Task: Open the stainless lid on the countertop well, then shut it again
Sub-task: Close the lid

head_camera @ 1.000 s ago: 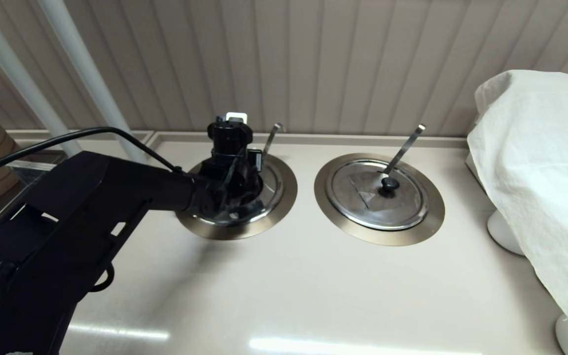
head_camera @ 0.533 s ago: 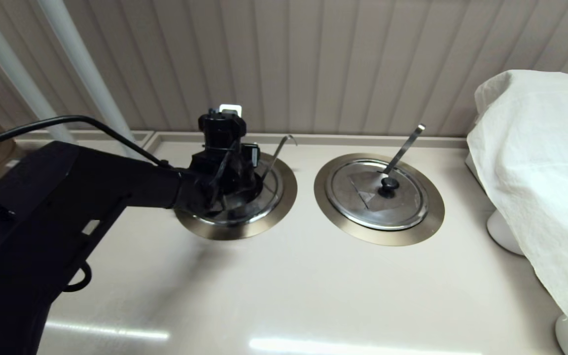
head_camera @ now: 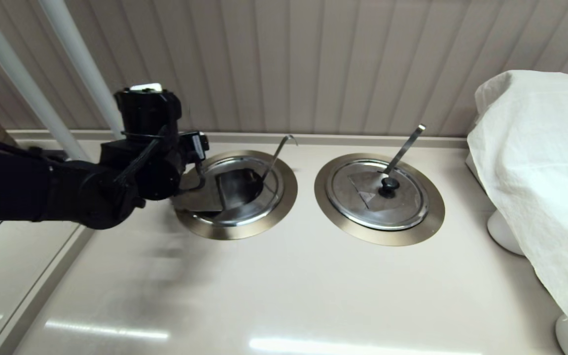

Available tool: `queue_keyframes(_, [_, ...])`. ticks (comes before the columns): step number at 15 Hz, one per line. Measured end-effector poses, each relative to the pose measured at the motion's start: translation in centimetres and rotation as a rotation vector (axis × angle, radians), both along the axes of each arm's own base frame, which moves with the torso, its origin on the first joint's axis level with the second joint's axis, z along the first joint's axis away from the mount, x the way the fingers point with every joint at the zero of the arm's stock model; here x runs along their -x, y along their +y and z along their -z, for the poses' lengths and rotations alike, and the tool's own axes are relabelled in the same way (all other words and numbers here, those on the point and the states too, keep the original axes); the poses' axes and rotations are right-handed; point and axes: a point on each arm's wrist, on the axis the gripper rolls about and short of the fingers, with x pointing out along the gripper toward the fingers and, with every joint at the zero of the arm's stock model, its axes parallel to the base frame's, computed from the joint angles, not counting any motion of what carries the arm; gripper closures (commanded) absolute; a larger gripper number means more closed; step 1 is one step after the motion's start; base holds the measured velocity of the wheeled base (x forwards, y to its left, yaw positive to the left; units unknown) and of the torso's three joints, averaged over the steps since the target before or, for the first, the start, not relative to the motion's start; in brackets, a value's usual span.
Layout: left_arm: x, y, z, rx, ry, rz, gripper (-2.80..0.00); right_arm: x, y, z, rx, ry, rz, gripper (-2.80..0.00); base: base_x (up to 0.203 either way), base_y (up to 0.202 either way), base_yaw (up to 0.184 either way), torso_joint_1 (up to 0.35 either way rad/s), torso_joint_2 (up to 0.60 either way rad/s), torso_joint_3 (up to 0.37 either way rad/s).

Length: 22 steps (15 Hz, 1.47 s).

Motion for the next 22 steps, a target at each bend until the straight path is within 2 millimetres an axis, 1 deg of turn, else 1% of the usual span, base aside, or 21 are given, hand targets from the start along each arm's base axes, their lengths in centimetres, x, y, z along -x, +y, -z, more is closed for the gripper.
queue_keyframes(2, [2.0, 1.0, -0.1, 0.123, 0.029, -0.03, -2.8, 0.0, 0.0, 0.0, 0.0, 0.0, 0.0, -2.8, 0.0, 0.0, 0.0, 0.0, 0.0, 0.0])
queue_keyframes(4, [3.6, 1.7, 0.4, 0.26, 0.093, -0.042, -2.8, 0.0, 0.0, 0.0, 0.0, 0.0, 0.001, -2.8, 0.0, 0.0, 0.0, 0.0, 0.0, 0.0])
queue_keyframes(6, [4.6, 1.8, 1.6, 0.416, 0.179, -0.05, -2.8, 0.0, 0.0, 0.0, 0.0, 0.0, 0.0, -2.8, 0.0, 0.0, 0.0, 0.0, 0.0, 0.0])
queue_keyframes(8, [4.6, 2.4, 3.5, 0.529, 0.258, -0.112, -2.8, 0.0, 0.0, 0.0, 0.0, 0.0, 0.0, -2.8, 0.0, 0.0, 0.0, 0.0, 0.0, 0.0])
queue_keyframes(10, [4.4, 2.6, 5.6, 0.565, 0.322, -0.095, -2.8, 0.0, 0.0, 0.0, 0.0, 0.0, 0.0, -2.8, 0.0, 0.0, 0.0, 0.0, 0.0, 0.0])
queue_keyframes(11, [4.1, 2.8, 6.3, 0.577, 0.324, -0.089, -2.8, 0.0, 0.0, 0.0, 0.0, 0.0, 0.001, -2.8, 0.0, 0.0, 0.0, 0.0, 0.0, 0.0])
queue_keyframes(13, [3.1, 3.5, 7.4, 0.595, 0.297, -0.1, -2.8, 0.0, 0.0, 0.0, 0.0, 0.0, 0.0, -2.8, 0.0, 0.0, 0.0, 0.0, 0.0, 0.0])
queue_keyframes(15, [2.1, 3.7, 8.2, 0.593, 0.289, -0.103, -2.8, 0.0, 0.0, 0.0, 0.0, 0.0, 0.001, -2.8, 0.0, 0.0, 0.0, 0.0, 0.0, 0.0])
queue_keyframes(19, [-0.1, 3.2, 8.0, 0.593, 0.247, -0.086, -2.8, 0.0, 0.0, 0.0, 0.0, 0.0, 0.0, -2.8, 0.0, 0.0, 0.0, 0.0, 0.0, 0.0])
queue_keyframes(22, [-0.9, 2.8, 7.2, 0.589, 0.223, -0.056, -2.8, 0.0, 0.0, 0.0, 0.0, 0.0, 0.0, -2.8, 0.0, 0.0, 0.0, 0.0, 0.0, 0.0])
